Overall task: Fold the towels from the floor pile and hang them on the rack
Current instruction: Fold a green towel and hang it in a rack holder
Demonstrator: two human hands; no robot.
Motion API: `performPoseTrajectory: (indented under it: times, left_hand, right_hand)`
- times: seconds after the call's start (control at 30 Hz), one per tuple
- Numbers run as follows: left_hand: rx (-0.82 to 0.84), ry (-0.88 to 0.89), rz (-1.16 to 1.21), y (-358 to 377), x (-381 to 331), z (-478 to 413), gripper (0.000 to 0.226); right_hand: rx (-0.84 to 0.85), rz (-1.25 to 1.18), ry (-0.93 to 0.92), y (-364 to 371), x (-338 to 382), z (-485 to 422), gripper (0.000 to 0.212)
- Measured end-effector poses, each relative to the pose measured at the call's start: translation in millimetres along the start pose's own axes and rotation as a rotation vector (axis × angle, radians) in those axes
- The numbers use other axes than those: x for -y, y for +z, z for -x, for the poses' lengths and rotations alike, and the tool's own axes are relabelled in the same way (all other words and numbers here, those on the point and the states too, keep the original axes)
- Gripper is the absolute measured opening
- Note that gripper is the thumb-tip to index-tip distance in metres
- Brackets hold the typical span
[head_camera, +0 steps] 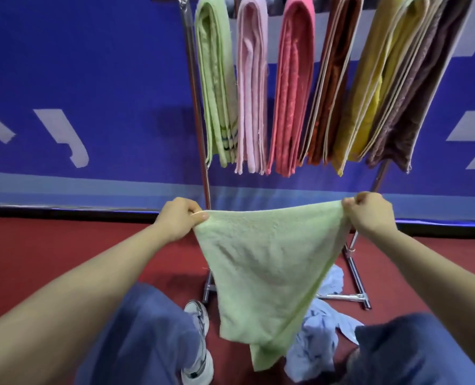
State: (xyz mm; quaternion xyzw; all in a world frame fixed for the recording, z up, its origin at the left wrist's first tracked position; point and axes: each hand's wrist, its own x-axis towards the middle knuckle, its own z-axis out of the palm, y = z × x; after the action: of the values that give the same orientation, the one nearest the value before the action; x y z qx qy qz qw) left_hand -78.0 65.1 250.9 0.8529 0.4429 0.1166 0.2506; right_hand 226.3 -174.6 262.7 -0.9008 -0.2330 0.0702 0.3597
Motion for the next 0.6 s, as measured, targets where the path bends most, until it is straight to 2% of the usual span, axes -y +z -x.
performPoseTrajectory:
  times: [0.17, 0.37, 0.47, 0.57, 0.6]
  left_hand:
    - [0.061, -0.102, 0.251, 50, 23, -15, 0.025]
    - [0.231, -0.239, 0.442, 120, 40, -37, 0.024]
    - [0.354, -0.263, 0.472, 140, 28, -47, 0.019]
    - [0.433, -0.239, 0.558, 144, 1, -52, 0.005]
    - [0.446, -0.222, 0.59, 143, -7, -52, 0.009]
  right_hand:
    - [0.027, -0.14, 0.086, 39, -16, -3, 0.033]
    - [0.215, -0.397, 0.237, 116, -49, -10, 0.025]
    - [0.309, -0.569, 0.307, 144, -50, -5, 0.024]
    - [0.368, -0.662, 0.352, 163, -37, -4, 0.021]
    - [0.393, -0.688, 0.346, 167, -31, -5, 0.02]
